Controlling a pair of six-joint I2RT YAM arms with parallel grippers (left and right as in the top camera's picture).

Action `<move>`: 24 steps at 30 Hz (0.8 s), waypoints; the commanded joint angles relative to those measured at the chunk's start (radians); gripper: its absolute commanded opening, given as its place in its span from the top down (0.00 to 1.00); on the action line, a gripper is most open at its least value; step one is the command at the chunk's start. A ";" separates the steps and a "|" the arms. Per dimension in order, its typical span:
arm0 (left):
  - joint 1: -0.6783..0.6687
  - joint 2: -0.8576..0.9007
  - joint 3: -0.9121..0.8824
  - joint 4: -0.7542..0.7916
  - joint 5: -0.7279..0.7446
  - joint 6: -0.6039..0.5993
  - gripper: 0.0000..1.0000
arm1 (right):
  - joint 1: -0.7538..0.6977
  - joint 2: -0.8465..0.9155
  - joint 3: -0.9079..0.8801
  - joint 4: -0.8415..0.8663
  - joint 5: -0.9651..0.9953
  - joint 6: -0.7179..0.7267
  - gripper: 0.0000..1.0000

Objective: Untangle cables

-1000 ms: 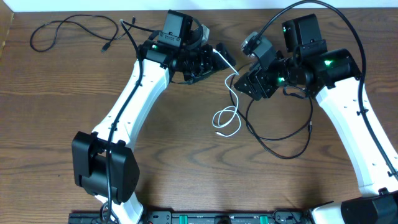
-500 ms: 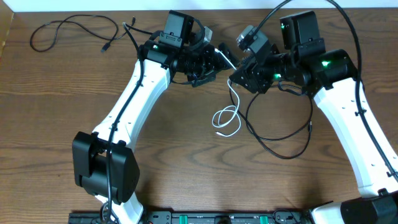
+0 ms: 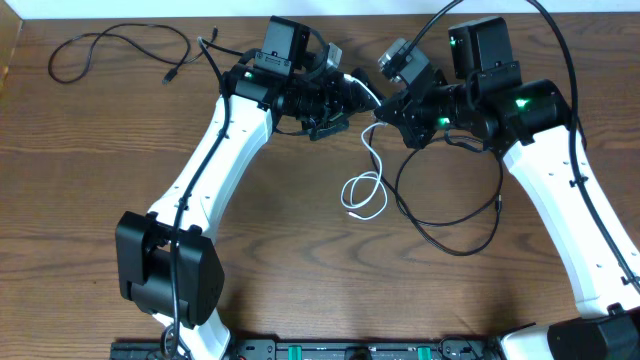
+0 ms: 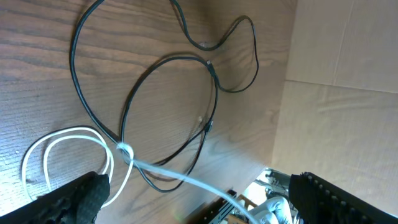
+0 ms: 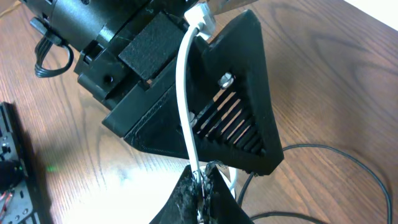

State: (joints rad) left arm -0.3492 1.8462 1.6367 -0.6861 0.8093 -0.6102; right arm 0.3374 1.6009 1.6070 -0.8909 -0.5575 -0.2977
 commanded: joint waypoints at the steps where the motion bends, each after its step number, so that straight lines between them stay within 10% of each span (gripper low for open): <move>1: -0.003 -0.004 0.009 -0.001 0.006 -0.004 0.02 | 0.008 -0.003 0.000 0.013 -0.018 0.045 0.98; 12: -0.003 -0.003 0.008 -0.214 -0.678 0.082 0.02 | -0.039 -0.008 0.000 0.173 -0.018 0.487 0.99; 17: -0.012 -0.003 0.008 -0.265 -0.640 0.244 0.02 | -0.082 -0.008 0.000 0.238 -0.016 0.682 0.99; 24: -0.040 -0.003 0.008 -0.278 -0.229 0.664 0.02 | -0.088 -0.007 0.000 0.249 0.079 0.942 0.99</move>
State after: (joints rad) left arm -0.3706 1.8462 1.6367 -0.9619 0.3859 -0.2073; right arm 0.2470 1.6009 1.6070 -0.6453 -0.5186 0.4709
